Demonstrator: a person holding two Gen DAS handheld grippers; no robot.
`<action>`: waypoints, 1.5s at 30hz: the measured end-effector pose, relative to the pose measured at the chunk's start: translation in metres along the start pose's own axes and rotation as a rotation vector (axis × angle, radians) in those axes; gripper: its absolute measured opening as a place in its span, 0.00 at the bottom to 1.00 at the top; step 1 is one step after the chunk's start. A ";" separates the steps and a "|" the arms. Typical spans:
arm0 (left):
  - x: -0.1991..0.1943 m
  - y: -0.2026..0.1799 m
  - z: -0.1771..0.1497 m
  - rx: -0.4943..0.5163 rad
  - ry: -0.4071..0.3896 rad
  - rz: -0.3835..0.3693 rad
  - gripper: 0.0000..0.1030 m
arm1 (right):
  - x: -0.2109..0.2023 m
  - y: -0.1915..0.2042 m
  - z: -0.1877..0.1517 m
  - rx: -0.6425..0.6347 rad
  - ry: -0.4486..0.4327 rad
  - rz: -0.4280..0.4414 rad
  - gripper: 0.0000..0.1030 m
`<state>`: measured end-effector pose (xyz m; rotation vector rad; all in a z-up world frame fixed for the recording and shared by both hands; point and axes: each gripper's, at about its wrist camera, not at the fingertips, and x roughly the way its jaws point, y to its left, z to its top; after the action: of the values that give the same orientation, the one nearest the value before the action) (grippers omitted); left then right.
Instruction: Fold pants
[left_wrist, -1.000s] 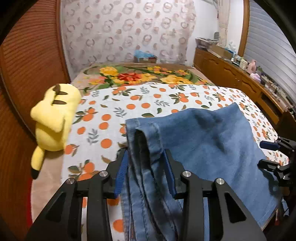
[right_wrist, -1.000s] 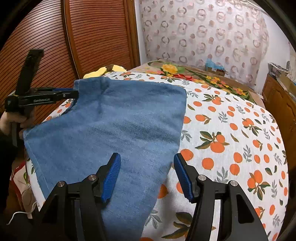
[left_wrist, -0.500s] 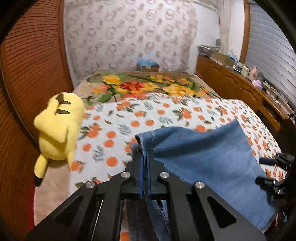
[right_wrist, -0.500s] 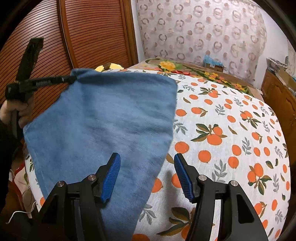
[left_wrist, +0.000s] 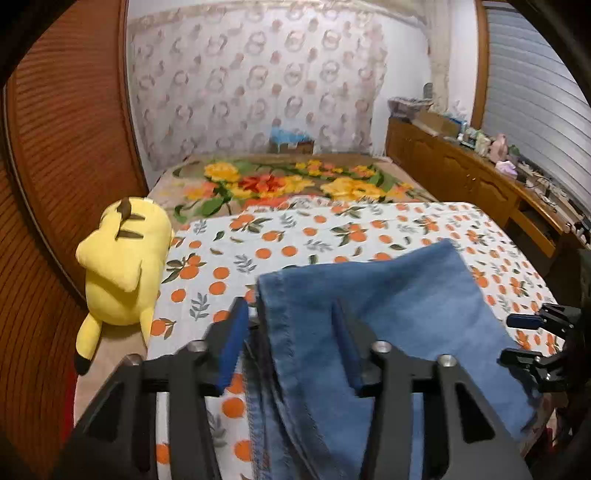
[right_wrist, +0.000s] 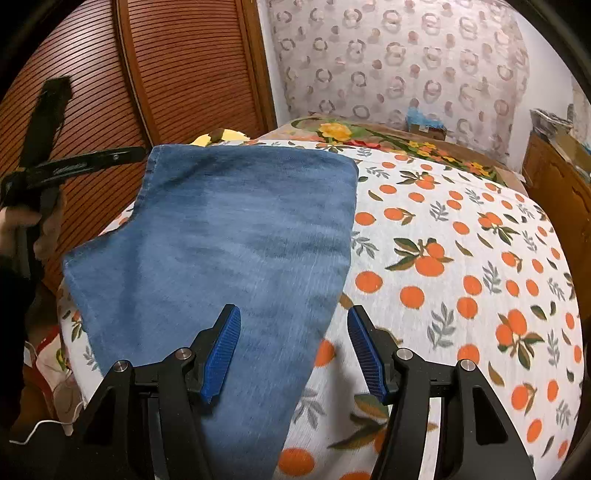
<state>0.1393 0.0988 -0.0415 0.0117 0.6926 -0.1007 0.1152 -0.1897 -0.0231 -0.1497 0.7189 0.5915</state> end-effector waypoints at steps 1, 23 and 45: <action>-0.004 -0.004 -0.002 0.005 -0.004 -0.004 0.48 | -0.002 0.000 -0.001 0.005 -0.003 -0.001 0.60; -0.026 -0.085 -0.080 -0.003 0.032 -0.100 0.76 | -0.027 0.004 -0.033 0.053 -0.017 0.007 0.60; -0.007 -0.084 -0.104 0.000 0.073 -0.077 0.76 | -0.002 0.016 -0.040 0.056 0.029 0.078 0.46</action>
<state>0.0596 0.0204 -0.1150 -0.0118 0.7658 -0.1750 0.0817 -0.1906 -0.0505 -0.0789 0.7714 0.6436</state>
